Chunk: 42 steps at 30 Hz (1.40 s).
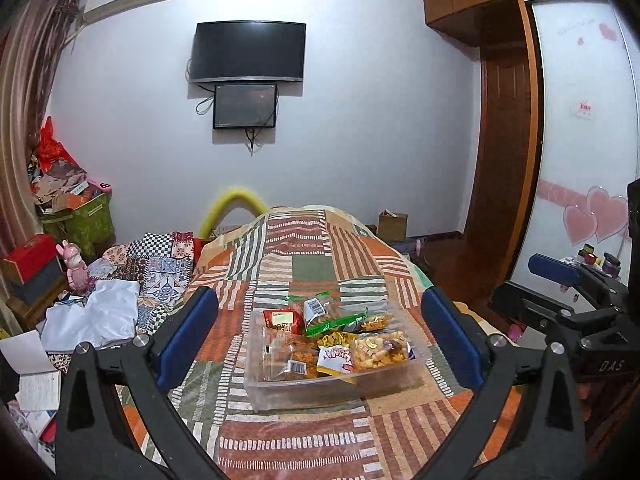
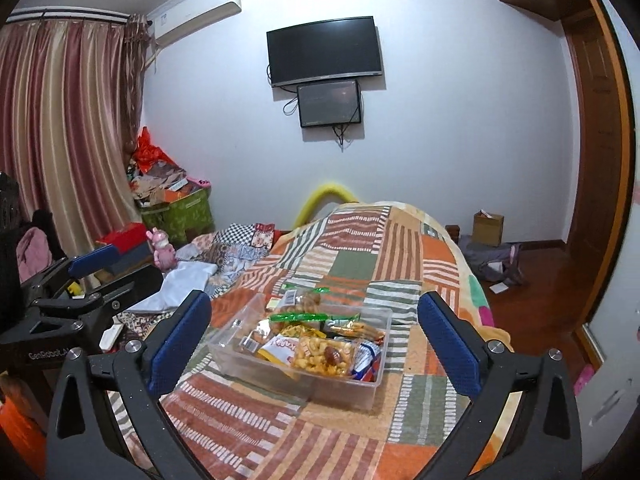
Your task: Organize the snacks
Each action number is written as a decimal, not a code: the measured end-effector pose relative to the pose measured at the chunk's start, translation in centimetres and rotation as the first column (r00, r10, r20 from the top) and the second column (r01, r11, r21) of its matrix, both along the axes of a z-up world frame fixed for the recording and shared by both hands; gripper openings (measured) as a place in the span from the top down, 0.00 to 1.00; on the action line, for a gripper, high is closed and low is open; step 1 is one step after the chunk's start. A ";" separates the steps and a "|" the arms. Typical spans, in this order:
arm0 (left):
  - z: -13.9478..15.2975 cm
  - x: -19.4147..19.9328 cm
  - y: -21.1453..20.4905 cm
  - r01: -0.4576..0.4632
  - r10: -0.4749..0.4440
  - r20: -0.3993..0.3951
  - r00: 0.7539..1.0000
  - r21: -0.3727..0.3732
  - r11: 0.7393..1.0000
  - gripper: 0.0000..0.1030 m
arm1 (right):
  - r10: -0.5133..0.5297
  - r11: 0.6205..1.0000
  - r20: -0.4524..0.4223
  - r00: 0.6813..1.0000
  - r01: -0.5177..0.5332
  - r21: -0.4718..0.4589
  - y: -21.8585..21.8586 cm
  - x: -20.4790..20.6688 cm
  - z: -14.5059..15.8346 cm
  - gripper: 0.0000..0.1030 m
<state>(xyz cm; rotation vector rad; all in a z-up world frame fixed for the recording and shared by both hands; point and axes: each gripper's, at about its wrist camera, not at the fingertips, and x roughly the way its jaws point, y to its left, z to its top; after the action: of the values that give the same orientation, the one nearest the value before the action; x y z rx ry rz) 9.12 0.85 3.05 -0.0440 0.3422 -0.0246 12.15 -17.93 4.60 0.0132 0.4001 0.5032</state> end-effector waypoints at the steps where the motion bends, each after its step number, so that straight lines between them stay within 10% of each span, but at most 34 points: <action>1: 0.0 -0.2 0.0 -0.004 0.004 0.001 1.000 0.000 1.000 0.00 | 0.001 1.000 -0.002 1.000 -0.001 0.002 0.0 -0.2 -0.1 0.00; 42: -0.4 -2.1 0.0 -0.008 0.008 0.007 1.000 -0.020 1.000 0.00 | 0.002 1.000 0.006 1.000 -0.002 -0.007 -0.1 -1.9 -0.5 0.00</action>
<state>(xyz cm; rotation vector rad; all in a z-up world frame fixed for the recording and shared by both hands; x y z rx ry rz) 6.98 0.86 2.68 -0.0648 0.3349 -0.0200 10.25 -18.05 4.08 0.0050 0.3962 0.5038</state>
